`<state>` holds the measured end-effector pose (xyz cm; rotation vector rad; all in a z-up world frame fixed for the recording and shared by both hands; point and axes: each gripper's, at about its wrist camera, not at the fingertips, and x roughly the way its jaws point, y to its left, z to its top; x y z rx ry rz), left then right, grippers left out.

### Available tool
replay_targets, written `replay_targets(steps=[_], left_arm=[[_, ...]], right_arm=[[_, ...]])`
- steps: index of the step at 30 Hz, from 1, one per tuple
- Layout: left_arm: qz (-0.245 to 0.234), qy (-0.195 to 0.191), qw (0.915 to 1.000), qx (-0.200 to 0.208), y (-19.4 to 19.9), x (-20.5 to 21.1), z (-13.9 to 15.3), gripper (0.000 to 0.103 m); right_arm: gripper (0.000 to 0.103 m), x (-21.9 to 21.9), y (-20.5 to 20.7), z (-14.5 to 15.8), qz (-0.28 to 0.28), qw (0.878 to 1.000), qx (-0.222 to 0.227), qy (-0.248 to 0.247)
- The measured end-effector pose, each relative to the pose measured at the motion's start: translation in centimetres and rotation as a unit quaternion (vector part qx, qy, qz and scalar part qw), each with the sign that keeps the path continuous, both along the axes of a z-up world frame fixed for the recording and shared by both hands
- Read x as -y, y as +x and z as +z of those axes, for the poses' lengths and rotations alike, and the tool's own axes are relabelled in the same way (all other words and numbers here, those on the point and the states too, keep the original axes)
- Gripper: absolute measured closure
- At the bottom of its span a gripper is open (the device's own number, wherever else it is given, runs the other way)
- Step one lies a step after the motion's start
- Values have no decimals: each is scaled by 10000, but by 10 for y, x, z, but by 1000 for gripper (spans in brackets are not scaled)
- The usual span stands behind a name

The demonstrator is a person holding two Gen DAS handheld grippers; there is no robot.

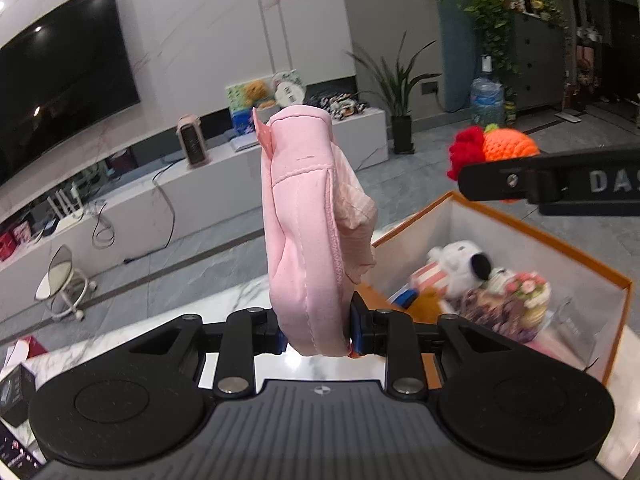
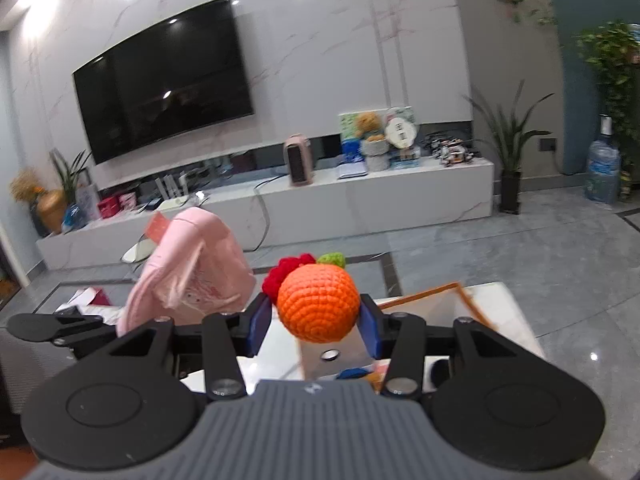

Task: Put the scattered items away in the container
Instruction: 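Lift and carry the pink bag and crocheted fruit over the orange box with both tools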

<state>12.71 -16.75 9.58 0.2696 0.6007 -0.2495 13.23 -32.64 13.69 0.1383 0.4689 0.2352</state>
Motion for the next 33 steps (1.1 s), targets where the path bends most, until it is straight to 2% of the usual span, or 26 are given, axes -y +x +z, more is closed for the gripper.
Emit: replay_targets(steps=[7,11,20,25,33], left_arm=[[-302,-81,9994,172,-3,33,18,70],[-398,-132,9990,163,1,47,17,70],[-555,-134,9983,110,17,70,14,70],[-642,-53,9979,-6,25,83,2,70],[-690,-29,9969,-384,40,93,-25,70]], right_arm=[[53,38,0,3,-570,9983,70,-16],[53,54,2,-2,-835,9965,35,-26],[52,65,19,-12,-1048,9945,-86,8],[52,68,28,-19,-1091,9939,-159,-37],[52,77,41,-43,-1212,9910,-562,-116]])
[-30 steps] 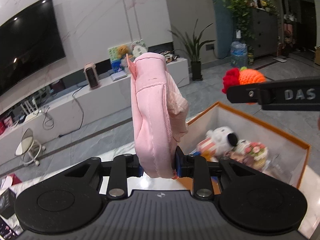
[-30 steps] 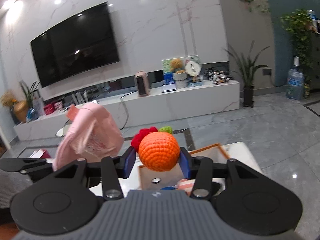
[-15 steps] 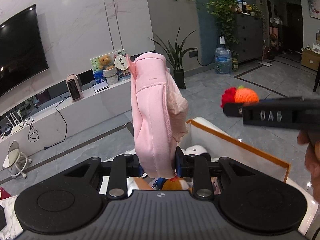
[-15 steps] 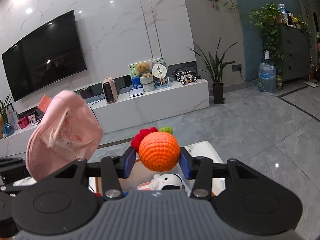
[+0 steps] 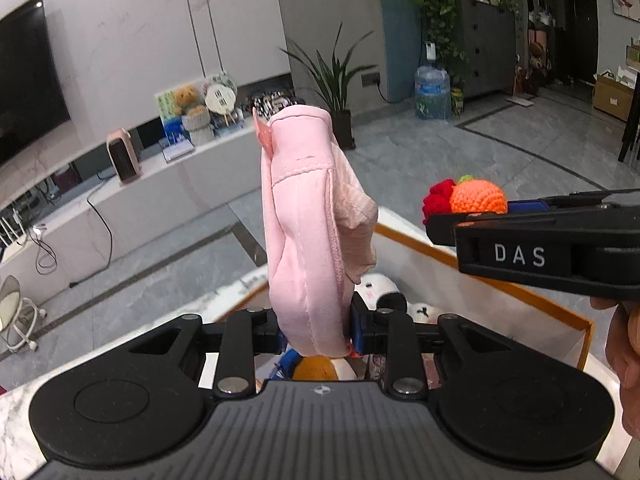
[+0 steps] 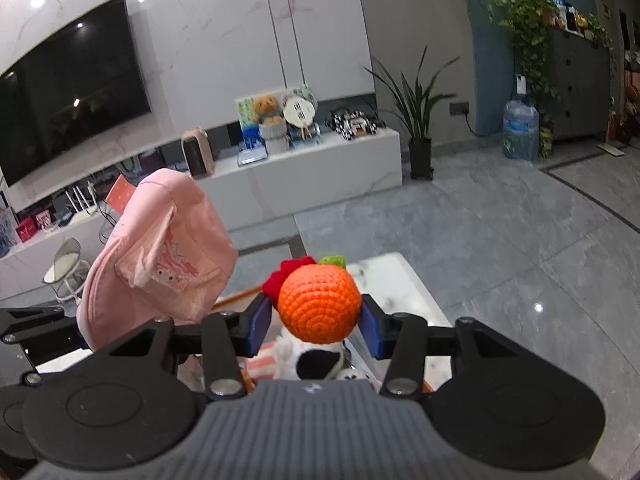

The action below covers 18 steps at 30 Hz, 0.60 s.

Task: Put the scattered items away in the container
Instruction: 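Lift and carry the pink bag and crocheted fruit over the orange box with both tools, then open both tools to drop the pink bag and fruit into the box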

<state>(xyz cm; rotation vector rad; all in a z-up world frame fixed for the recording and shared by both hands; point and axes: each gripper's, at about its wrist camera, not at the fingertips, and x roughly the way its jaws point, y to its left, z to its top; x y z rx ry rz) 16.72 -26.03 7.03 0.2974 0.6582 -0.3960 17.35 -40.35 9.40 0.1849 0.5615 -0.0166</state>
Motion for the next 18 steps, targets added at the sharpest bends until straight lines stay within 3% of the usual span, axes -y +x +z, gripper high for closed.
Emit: replay_targets(steps=[18], left_arm=[[-31,161,9981,-602,15,15,-46,70]], right_arm=[[52,15,18,-47,23,9969,-785,-44]])
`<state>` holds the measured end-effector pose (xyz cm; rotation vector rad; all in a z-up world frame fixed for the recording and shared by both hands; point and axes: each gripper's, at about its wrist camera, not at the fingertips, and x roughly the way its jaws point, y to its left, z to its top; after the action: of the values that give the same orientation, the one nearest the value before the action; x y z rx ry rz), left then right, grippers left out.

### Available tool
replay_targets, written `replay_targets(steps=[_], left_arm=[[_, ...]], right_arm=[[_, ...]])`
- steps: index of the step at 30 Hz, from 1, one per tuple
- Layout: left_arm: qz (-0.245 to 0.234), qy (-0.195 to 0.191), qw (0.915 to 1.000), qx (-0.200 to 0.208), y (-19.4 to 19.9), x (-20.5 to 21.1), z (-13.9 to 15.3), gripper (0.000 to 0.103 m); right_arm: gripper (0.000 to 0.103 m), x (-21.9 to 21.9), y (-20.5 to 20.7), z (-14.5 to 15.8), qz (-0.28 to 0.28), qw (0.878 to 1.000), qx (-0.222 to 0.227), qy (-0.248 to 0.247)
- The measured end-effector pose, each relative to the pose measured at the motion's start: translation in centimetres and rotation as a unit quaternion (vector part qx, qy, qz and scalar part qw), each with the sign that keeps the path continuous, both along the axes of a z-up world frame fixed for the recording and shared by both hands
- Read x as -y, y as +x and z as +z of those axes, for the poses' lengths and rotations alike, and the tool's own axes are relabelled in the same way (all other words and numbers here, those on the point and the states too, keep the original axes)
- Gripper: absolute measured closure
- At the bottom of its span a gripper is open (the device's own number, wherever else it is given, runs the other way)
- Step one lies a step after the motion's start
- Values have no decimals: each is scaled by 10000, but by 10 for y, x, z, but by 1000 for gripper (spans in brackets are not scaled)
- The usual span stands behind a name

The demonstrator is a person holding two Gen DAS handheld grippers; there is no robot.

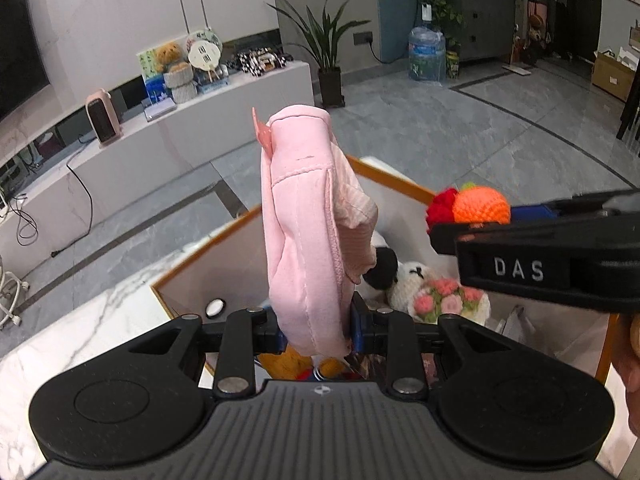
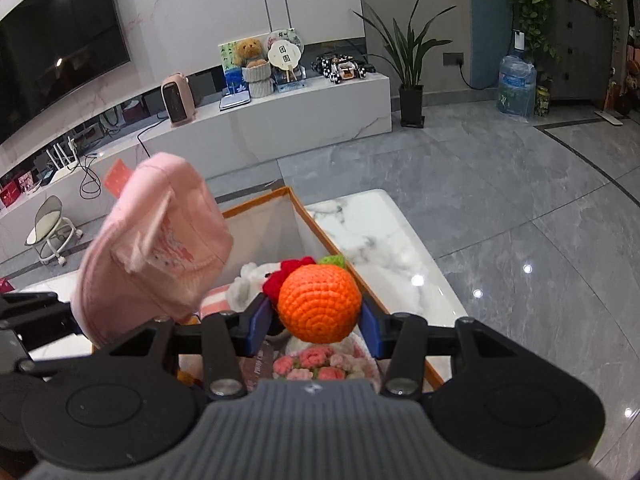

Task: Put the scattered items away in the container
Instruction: 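Open both tools to drop the pink bag and fruit into the box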

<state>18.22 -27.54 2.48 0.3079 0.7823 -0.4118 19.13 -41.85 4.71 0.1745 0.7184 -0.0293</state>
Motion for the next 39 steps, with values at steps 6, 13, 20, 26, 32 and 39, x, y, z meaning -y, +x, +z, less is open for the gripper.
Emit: replay_targets(steps=[6,13,20,26,32,39], left_arm=[[27,68,9998,-195,2,-2,-15,70],[34,127,9993,-340,2,-2,-28,68],[-4,290,9989,-369,3,3,-34,38],[12,288,9994,-213,0,3,-30,31],[9,258,9996,-101,-5,1,-20,31],[29,218,9998,33,-13,-4,-6,30]], right_arm=[[52,-3,5,-9,115,9998,-133,34],[49,-10,12,-26,231,9988,-399,-152],[25,-7,13,-27,118,9988,-402,-268],[24,-4,13,-22,75,9993,-308,-212],[24,-7,10,-14,49,9997,-159,-198],[24,-5,-2,7,-41,9998,161,-143]])
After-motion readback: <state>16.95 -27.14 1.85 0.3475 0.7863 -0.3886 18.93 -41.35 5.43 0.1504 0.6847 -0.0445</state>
